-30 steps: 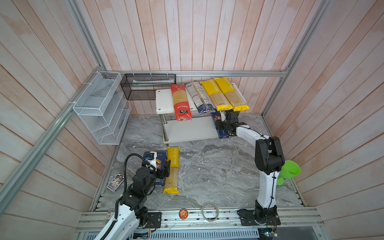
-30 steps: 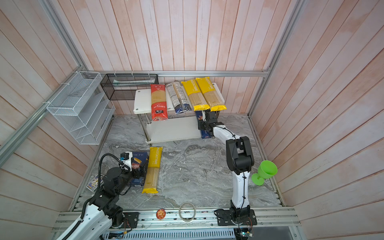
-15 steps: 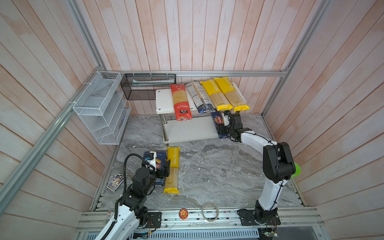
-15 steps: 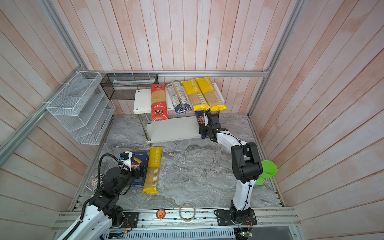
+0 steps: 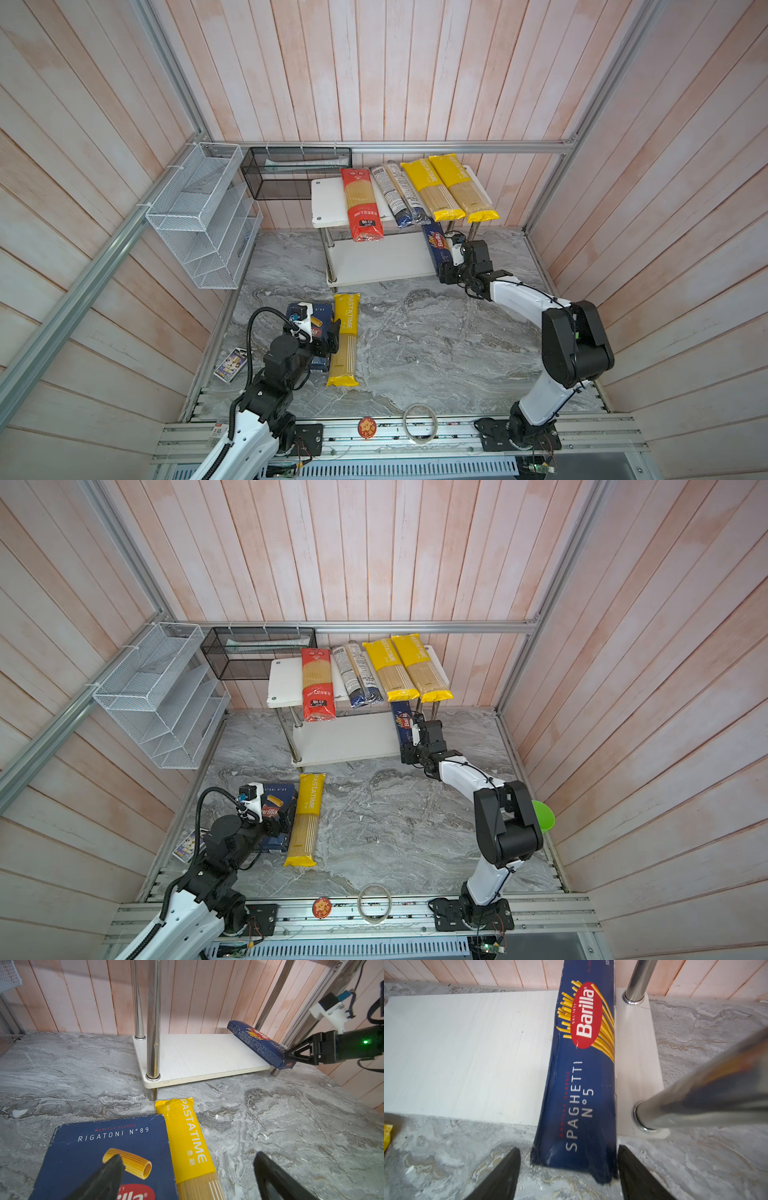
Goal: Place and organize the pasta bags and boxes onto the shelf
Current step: 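Open the right gripper and withdraw it toward the yellow Pastatime bag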
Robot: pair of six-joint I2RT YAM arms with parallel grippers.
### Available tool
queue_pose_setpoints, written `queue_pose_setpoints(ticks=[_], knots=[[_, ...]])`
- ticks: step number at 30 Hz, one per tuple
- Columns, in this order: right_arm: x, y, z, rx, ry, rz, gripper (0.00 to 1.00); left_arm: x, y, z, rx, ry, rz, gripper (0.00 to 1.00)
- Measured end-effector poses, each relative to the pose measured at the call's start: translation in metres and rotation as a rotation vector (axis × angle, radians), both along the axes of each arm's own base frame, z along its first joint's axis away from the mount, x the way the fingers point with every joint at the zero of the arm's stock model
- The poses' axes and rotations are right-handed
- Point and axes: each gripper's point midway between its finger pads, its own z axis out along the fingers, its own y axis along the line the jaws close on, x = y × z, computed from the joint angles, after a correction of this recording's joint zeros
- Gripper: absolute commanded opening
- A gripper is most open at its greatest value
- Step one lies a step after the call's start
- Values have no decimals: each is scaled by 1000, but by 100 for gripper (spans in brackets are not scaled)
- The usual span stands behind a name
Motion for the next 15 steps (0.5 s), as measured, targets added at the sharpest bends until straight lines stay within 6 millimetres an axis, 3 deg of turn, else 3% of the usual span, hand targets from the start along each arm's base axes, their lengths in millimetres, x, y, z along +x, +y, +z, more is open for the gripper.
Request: queue_pose_setpoints(ticks=[9,15], knots=[[-60,3,5,48,6,15,74,0,0,0,0,0,0,100],[-123,32,17,124,-13,103,74,0,0,0,1,2,-1,100]])
